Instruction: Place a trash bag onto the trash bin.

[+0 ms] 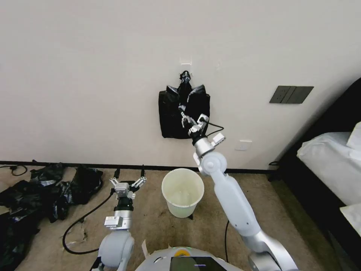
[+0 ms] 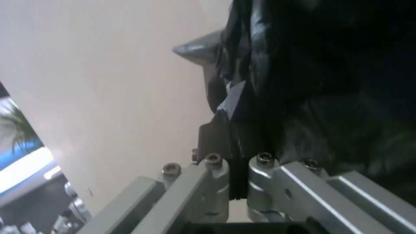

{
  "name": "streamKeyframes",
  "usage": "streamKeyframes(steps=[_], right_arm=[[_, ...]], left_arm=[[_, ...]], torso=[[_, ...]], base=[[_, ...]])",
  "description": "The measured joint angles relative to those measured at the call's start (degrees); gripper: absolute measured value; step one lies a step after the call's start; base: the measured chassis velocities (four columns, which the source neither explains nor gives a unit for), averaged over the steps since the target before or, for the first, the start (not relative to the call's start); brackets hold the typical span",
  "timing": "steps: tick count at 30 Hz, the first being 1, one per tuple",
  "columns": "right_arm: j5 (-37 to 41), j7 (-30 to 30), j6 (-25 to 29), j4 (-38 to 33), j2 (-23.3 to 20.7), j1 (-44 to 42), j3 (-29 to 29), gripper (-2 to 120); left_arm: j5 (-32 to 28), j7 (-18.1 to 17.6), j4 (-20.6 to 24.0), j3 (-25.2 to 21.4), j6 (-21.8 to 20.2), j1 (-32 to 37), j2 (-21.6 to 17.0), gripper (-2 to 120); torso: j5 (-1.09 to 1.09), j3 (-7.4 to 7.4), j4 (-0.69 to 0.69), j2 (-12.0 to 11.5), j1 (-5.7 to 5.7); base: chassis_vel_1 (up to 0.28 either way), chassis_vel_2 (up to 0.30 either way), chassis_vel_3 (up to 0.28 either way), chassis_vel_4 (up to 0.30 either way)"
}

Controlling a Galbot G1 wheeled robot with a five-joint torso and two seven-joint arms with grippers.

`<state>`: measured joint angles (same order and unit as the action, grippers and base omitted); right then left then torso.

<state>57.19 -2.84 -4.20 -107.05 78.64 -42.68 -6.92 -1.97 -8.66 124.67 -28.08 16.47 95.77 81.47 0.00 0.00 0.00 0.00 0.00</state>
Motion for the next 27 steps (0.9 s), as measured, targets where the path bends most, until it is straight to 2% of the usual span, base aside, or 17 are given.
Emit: streamKeyframes(steps=[12, 27], right_arm=[[-7.68, 1.52, 0.99, -6.24, -4.47, -7.90, 2.33, 0], [-14.00, 2.13, 2.41, -10.23, -8.07, -15.43, 4.78, 0]], left_arm=[[-0.09, 0.01, -0.22, 0.34, -0.07, -0.49, -0.53, 100], [-0.18, 0.02, -0.03, 0.90, -0.09, -0.47, -0.74, 100]], torso=[[0.00, 0.00, 0.01, 0.00, 0.00], [0.00, 0.00, 0.00, 0.00, 0.00]], base=[[0.000, 0.000, 0.000, 0.000], [0.000, 0.000, 0.000, 0.000]])
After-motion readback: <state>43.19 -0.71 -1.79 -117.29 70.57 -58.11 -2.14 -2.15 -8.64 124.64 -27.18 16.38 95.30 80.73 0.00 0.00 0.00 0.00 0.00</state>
